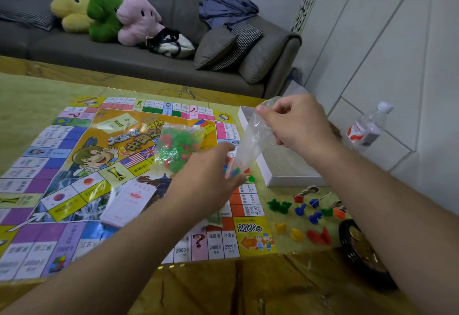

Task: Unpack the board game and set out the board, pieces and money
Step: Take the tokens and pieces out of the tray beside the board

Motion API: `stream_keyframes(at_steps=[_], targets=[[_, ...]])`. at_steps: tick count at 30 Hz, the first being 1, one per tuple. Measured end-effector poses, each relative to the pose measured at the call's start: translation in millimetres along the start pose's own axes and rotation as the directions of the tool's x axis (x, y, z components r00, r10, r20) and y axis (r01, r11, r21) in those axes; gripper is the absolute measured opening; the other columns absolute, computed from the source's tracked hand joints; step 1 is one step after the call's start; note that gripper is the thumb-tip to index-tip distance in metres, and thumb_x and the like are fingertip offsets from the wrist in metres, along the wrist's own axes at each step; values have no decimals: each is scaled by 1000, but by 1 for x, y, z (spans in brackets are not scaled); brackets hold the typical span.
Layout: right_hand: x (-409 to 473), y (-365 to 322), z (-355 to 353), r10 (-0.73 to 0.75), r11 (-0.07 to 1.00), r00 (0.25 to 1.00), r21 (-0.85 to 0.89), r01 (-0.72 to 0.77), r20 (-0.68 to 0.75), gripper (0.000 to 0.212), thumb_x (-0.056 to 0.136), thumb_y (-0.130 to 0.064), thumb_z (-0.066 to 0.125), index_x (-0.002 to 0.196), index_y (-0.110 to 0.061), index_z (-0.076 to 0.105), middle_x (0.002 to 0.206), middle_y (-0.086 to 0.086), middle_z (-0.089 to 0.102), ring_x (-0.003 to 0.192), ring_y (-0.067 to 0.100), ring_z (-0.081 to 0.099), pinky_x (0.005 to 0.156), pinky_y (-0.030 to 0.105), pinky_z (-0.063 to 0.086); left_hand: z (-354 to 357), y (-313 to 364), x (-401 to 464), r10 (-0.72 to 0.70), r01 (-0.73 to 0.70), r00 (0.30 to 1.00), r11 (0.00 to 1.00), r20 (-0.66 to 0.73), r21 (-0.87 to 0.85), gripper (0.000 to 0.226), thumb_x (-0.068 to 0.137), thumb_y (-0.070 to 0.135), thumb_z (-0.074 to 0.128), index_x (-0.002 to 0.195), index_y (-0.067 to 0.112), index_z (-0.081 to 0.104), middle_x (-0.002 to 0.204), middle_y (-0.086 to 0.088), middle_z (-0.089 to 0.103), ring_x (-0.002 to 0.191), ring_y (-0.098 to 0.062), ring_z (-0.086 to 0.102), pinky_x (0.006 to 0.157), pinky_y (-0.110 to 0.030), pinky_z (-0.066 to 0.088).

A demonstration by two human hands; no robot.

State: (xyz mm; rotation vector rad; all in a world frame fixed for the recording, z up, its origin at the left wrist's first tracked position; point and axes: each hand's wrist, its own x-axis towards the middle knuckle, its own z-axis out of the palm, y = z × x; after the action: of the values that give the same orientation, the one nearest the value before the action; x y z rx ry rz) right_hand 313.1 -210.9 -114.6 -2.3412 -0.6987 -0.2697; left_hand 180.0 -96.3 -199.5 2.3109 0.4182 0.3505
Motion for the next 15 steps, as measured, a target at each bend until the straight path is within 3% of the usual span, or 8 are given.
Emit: stream_keyframes(at_steps=[2,4,8,12,15], targets=[[4,4,3,2,999,1000,42,-2,8,40,97,-44,73,69,-15,71,53,-2,64,40,6,58,53,25,48,6,-1,18,18,-17,1000,998,-15,53,30,96,36,70,126,32,67,115,9,74,93,-13,70,81,-37,60],[9,9,5,8,997,1000,76,-9,9,41,96,-42,74,70,-11,71,54,3,65,40,8,59,53,28,51,8,-5,31,28,-20,997,994,-70,105,10,99,25,67,102,26,77,95,4,78,76,-12,70,71,-31,58],[21,19,8,12,994,1000,113,-10,-19,43,94,-43,75,67,-10,70,50,0,62,41,11,59,52,29,50,8,-5,42,44,-37,992,997,-121,64,10,93,27,75,87,21,80,75,8,74,60,-4,66,59,-25,54],[27,25,9,-9,996,1000,91,11,-27,44,94,-45,75,63,-14,70,49,-2,61,44,10,59,52,29,50,12,-5,50,-24,29,988,999,-155,28,25,84,43,80,75,20,75,68,5,70,59,-11,68,60,-31,59],[29,27,9,-21,996,999,90,24,-31,43,94,-47,74,66,-14,73,53,0,64,50,12,62,60,34,55,13,-5,53,-36,42,987,998,-159,36,25,88,41,78,76,19,76,66,3,70,60,-14,68,58,-33,59]])
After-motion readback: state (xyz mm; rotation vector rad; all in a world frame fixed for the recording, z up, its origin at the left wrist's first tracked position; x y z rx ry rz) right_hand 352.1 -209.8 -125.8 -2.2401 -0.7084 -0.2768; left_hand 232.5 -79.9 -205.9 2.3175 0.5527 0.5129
